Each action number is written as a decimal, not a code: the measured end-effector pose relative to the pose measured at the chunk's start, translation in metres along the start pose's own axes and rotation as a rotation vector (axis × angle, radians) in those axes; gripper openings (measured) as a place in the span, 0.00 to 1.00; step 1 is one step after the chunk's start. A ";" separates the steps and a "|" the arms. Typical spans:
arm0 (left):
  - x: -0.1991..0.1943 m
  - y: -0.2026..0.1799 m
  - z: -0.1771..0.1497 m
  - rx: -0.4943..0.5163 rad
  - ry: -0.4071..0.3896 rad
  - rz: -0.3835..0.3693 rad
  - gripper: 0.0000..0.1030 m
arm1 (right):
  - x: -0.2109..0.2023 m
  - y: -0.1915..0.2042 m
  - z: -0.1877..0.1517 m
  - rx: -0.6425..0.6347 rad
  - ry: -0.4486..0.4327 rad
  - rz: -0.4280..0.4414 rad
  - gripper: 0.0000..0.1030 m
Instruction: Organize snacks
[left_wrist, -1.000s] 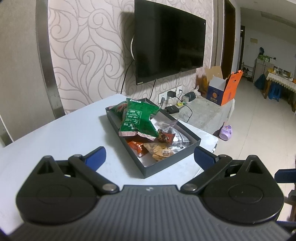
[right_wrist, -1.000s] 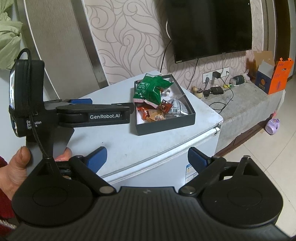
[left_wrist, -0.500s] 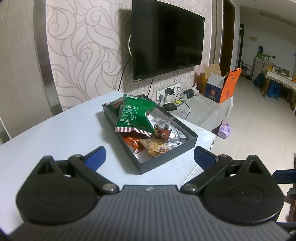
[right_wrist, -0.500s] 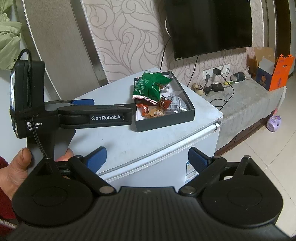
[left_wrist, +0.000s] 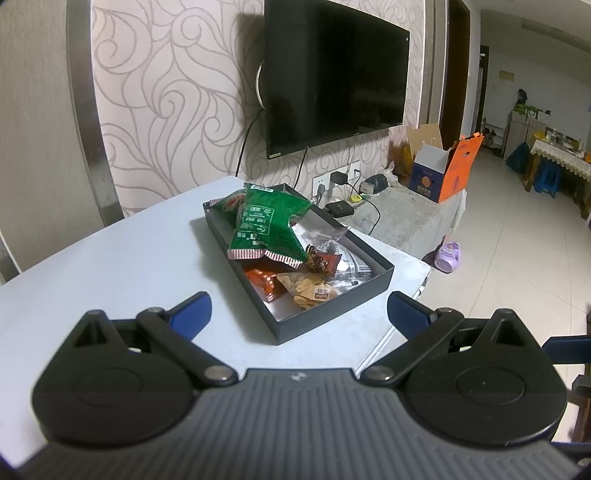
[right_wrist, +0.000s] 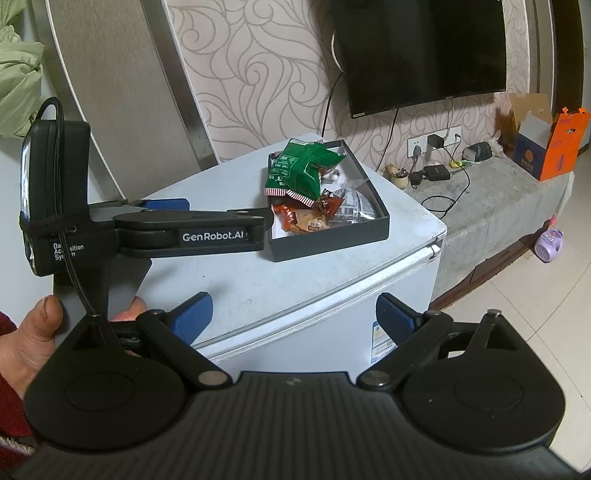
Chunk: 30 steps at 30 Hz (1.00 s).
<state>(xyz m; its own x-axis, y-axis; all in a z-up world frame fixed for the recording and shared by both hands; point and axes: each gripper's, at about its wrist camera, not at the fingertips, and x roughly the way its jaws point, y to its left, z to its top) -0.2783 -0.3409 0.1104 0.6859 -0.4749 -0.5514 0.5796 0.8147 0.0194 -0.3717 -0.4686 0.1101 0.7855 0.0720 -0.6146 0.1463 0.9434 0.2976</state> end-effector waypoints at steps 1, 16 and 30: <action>0.001 0.000 0.001 0.000 0.001 0.000 1.00 | 0.000 0.000 0.000 0.000 0.001 0.000 0.94; 0.003 -0.005 0.001 0.000 0.010 -0.005 1.00 | 0.001 -0.006 -0.001 0.000 0.016 0.004 0.95; 0.004 -0.011 -0.002 -0.003 0.019 -0.009 1.00 | 0.003 -0.012 0.001 -0.005 0.027 0.019 0.95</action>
<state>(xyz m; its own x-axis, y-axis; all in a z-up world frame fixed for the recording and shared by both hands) -0.2823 -0.3509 0.1061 0.6722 -0.4762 -0.5669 0.5844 0.8114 0.0114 -0.3708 -0.4803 0.1057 0.7717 0.0984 -0.6283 0.1283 0.9435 0.3054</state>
